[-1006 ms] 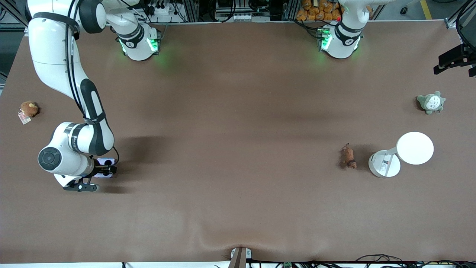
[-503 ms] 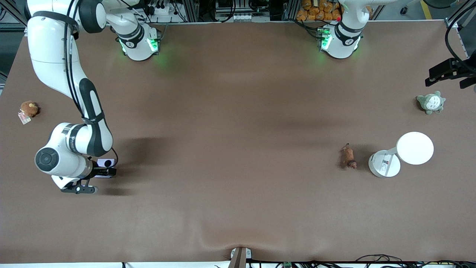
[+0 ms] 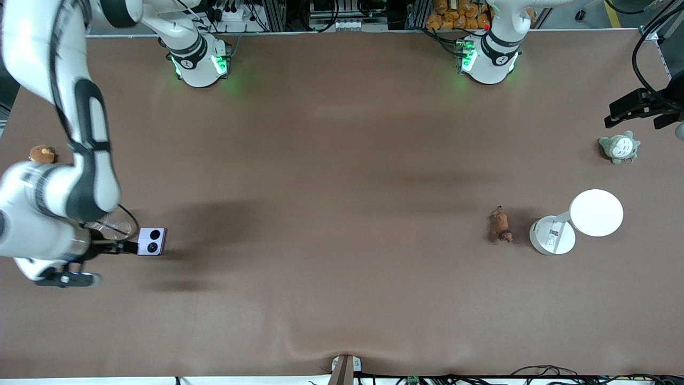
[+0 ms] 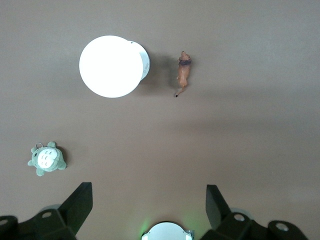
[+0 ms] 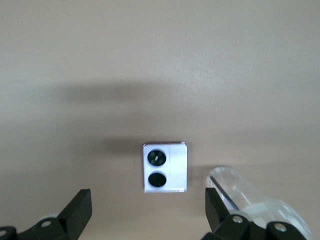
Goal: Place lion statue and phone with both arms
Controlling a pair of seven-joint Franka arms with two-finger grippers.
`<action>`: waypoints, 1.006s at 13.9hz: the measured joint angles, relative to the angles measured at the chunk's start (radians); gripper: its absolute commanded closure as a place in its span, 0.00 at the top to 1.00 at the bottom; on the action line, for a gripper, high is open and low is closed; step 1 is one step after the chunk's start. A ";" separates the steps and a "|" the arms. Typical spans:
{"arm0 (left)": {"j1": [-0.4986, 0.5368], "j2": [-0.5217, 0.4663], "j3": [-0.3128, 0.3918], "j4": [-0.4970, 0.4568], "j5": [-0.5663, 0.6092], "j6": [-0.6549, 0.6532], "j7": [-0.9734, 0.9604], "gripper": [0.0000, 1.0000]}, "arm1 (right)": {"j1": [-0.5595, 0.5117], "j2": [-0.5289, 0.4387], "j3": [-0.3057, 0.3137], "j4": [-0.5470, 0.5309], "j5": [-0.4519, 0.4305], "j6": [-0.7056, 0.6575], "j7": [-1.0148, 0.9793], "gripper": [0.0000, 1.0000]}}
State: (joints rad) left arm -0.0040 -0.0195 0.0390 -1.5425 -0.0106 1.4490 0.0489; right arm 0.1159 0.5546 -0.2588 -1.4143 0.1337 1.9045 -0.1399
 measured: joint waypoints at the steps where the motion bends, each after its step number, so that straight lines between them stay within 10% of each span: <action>1: 0.000 0.000 0.001 0.000 0.000 0.000 -0.002 1.00 | -0.037 -0.059 0.035 0.001 0.000 -0.050 -0.007 1.00; 14: 0.001 0.000 0.006 0.001 0.000 0.000 -0.008 1.00 | -0.139 -0.537 0.243 -0.105 -0.071 -0.443 0.146 1.00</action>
State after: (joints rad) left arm -0.0029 -0.0195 0.0448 -1.5418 -0.0106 1.4490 0.0404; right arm -0.0230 0.0180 -0.0161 -1.5189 0.0624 1.4615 0.0062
